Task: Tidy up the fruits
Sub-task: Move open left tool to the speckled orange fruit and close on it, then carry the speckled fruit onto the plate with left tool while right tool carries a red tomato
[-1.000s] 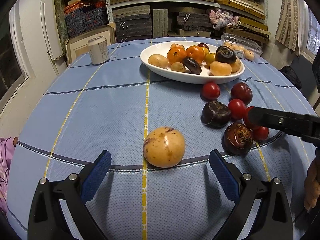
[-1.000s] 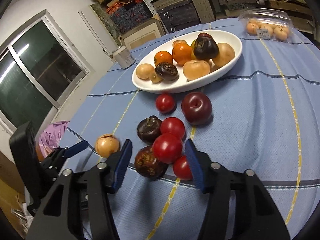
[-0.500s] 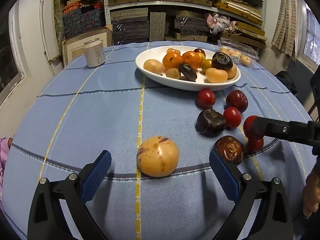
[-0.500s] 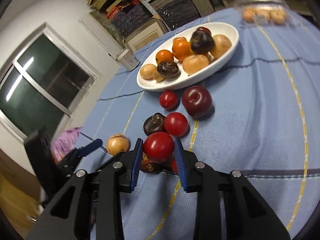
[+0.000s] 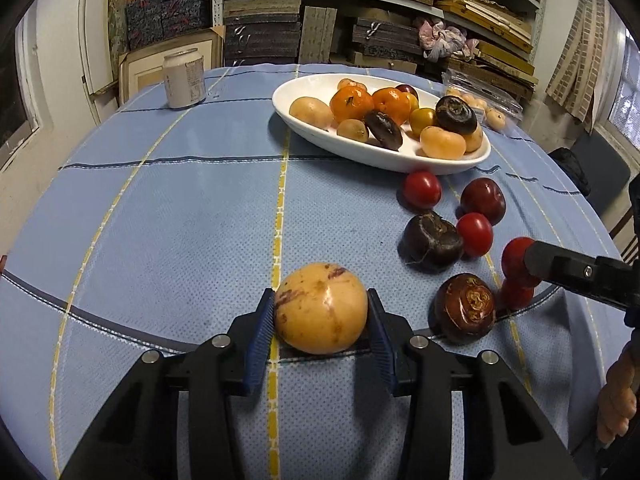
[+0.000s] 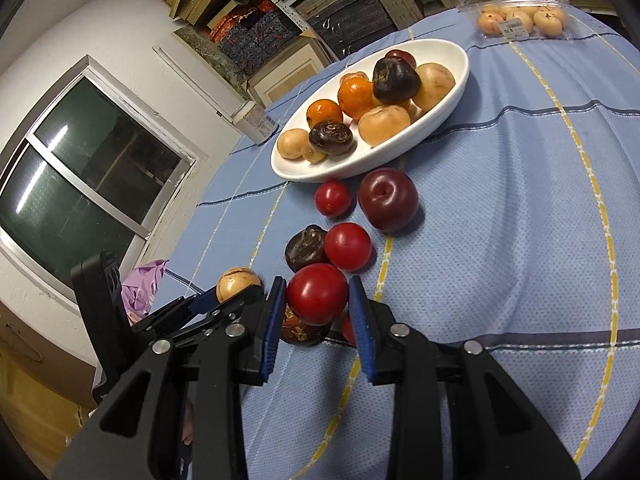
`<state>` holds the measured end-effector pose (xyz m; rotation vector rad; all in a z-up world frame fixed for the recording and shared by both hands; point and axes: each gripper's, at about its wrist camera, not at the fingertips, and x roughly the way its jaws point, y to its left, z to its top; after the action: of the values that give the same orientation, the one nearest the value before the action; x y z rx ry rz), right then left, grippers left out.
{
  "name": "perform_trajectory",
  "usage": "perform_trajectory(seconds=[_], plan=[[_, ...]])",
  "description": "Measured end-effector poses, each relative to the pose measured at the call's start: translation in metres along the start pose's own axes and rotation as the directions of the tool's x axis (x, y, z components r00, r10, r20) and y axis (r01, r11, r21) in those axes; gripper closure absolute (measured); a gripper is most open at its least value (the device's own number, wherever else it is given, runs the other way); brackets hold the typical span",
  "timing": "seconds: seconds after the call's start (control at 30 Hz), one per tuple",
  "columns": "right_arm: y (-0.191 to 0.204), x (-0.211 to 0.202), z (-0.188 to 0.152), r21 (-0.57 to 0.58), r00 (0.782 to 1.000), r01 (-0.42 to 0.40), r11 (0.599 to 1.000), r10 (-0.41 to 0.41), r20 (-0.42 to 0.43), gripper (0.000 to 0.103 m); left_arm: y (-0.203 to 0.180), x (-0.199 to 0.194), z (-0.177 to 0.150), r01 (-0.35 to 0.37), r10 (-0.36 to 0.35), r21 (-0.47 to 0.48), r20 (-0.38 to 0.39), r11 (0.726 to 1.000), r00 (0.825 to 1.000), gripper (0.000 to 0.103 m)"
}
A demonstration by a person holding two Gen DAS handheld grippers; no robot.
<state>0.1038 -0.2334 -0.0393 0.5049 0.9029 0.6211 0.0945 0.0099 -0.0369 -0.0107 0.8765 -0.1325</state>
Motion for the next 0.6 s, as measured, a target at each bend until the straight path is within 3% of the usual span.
perform_trajectory(seconds=[0.03,0.1,0.17,0.23,0.3,0.47,0.6], plan=[[0.000,0.000,0.000,0.000,1.000,0.000,1.000,0.000,0.000,0.072,-0.002,0.000,0.001,-0.001,0.001,0.003,0.002,1.000,1.000,0.046],[0.000,0.000,0.000,0.000,1.000,0.001,1.000,-0.001,0.001,0.072,-0.003,0.000,0.002,-0.016,0.016,0.007,0.010,1.000,1.000,0.042],[0.000,0.000,0.000,-0.001,1.000,0.000,1.000,0.000,0.000,0.072,-0.004,0.002,0.003,-0.016,0.016,0.005,0.007,1.000,1.000,0.047],[0.000,0.000,0.000,-0.002,1.000,0.002,1.000,-0.002,0.000,0.072,-0.005,0.003,0.003,-0.020,0.020,0.009,0.001,1.000,1.000,0.058],[-0.001,-0.001,-0.001,0.000,1.000,0.002,1.000,-0.002,0.002,0.072,-0.008,0.001,0.002,-0.019,0.019,0.025,0.009,1.000,1.000,0.059],[0.002,-0.005,-0.001,-0.010,1.000,0.010,1.000,-0.010,0.016,0.072,-0.029,-0.030,-0.005,-0.094,0.076,0.101,0.169,0.990,0.983,0.059],[0.006,-0.018,0.000,-0.027,0.998,0.014,1.000,-0.012,0.064,0.072,-0.033,-0.049,0.001,-0.085,0.061,0.088,0.244,0.993,0.968,0.059]])
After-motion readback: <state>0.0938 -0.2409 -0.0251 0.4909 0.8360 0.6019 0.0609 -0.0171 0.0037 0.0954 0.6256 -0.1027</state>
